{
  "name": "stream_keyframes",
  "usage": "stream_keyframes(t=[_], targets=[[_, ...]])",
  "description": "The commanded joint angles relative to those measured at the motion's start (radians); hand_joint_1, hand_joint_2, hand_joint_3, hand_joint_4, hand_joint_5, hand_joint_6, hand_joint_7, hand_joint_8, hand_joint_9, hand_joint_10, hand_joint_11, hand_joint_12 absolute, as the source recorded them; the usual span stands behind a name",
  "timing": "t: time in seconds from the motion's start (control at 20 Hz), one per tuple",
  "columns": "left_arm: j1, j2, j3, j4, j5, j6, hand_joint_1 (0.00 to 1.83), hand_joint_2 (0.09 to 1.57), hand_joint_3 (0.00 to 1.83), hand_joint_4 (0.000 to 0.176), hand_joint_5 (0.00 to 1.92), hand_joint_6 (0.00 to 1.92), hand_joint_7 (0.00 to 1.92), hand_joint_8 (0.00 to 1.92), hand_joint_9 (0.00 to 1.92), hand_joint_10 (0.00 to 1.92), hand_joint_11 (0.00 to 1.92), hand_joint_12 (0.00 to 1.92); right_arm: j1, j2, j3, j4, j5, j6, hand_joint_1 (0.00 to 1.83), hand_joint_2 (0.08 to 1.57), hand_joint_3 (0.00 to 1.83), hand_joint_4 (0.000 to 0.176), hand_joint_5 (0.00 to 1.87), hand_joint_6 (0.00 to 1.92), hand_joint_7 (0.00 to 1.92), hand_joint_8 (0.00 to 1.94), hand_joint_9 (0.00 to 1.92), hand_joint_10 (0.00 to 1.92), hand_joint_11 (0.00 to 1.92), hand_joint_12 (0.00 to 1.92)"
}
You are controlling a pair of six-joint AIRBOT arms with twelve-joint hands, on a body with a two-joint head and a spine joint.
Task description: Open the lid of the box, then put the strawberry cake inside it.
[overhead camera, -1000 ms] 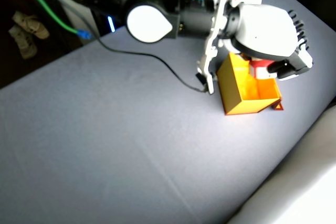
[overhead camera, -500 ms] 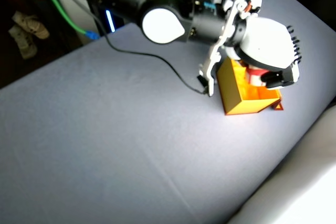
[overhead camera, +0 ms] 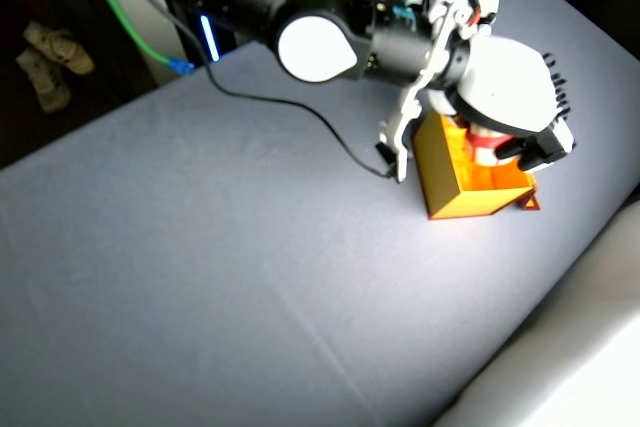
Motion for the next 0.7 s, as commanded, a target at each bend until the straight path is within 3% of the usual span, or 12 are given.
stream_keyframes(t=[0.0, 0.1, 0.2, 0.35, 0.45, 0.5, 0.55, 0.6, 0.65], targets=[[-0.011, -0.004, 0.003, -0.012, -0.115, -0.005, 0.27, 1.5, 0.0, 0.0, 0.1, 0.03, 0.0, 0.0, 0.0, 0.0, 0.0, 0.0, 0.005, 0.002, -0.003, -0.002, 0.118, 0.001, 0.96, 1.22, 0.0, 0.0, 0.23, 0.02, 0.26, 0.01, 0.28, 0.04, 0.0, 1.22], [-0.014, -0.006, 0.003, -0.012, -0.116, -0.005, 0.34, 1.49, 0.0, 0.0, 0.16, 0.06, 0.0, 0.0, 0.0, 0.0, 0.0, 0.0, 0.001, 0.002, -0.005, -0.005, 0.118, 0.001, 0.86, 1.21, 0.0, 0.0, 0.19, 0.01, 0.25, 0.01, 0.3, 0.04, 0.0, 1.27], [-0.014, -0.006, 0.003, -0.012, -0.117, -0.005, 0.3, 1.5, 0.0, 0.0, 0.19, 0.07, 0.03, 0.01, 0.01, 0.0, 0.0, 0.0, -0.004, 0.003, -0.01, -0.008, 0.118, 0.001, 0.79, 1.21, 0.0, 0.0, 0.12, 0.0, 0.18, 0.0, 0.21, 0.02, 0.0, 1.02], [-0.01, -0.006, 0.003, -0.018, -0.118, -0.006, 0.36, 1.49, 0.0, 0.0, 0.14, 0.05, 0.04, 0.01, 0.03, 0.01, 0.0, 0.0, -0.006, 0.025, -0.031, -0.009, 0.122, 0.001, 0.77, 1.21, 0.0, 0.0, 0.13, 0.0, 0.17, 0.0, 0.23, 0.01, 0.0, 0.93], [-0.008, -0.006, 0.0, -0.022, -0.12, -0.006, 0.38, 1.49, 0.0, 0.0, 0.25, 0.1, 0.13, 0.04, 0.04, 0.02, 0.0, 0.0, -0.006, 0.061, -0.06, -0.009, 0.142, 0.001, 0.6, 1.28, 0.01, 0.0, 0.09, 0.0, 0.12, 0.0, 0.12, 0.0, 0.0, 0.61], [-0.006, -0.004, -0.003, -0.028, -0.124, -0.006, 0.41, 1.49, 0.0, 0.025, 0.21, 0.08, 0.11, 0.03, 0.05, 0.02, 0.0, 0.0, -0.007, 0.086, -0.085, -0.01, 0.16, 0.001, 0.58, 1.29, 0.0, 0.0, 0.09, 0.0, 0.1, 0.0, 0.09, 0.0, 0.0, 0.5], [-0.002, -0.001, -0.005, -0.033, -0.128, -0.006, 0.42, 1.48, 0.0, 0.044, 0.15, 0.06, 0.06, 0.01, 0.04, 0.02, 0.02, 0.01, -0.01, 0.11, -0.105, -0.01, 0.177, 0.001, 0.59, 1.3, 0.0, 0.0, 0.06, 0.0, 0.07, 0.0, 0.09, 0.0, 0.0, 0.58], [0.002, 0.004, -0.01, -0.038, -0.132, -0.006, 0.35, 1.49, 0.0, 0.052, 0.15, 0.06, 0.03, 0.0, 0.01, 0.01, 0.03, 0.02, -0.014, 0.148, -0.138, -0.01, 0.203, 0.001, 0.57, 1.31, 0.0, 0.0, 0.01, 0.0, 0.01, 0.0, 0.02, 0.0, 0.0, 0.26], [0.006, 0.008, -0.014, -0.042, -0.136, -0.006, 0.31, 1.49, 0.0, 0.062, 0.14, 0.05, 0.02, 0.0, 0.0, 0.0, 0.02, 0.03, -0.02, 0.188, -0.17, -0.009, 0.229, 0.002, 0.49, 1.31, 0.01, 0.0, 0.0, 0.0, 0.0, 0.0, 0.0, 0.0, 0.0, 0.18]])
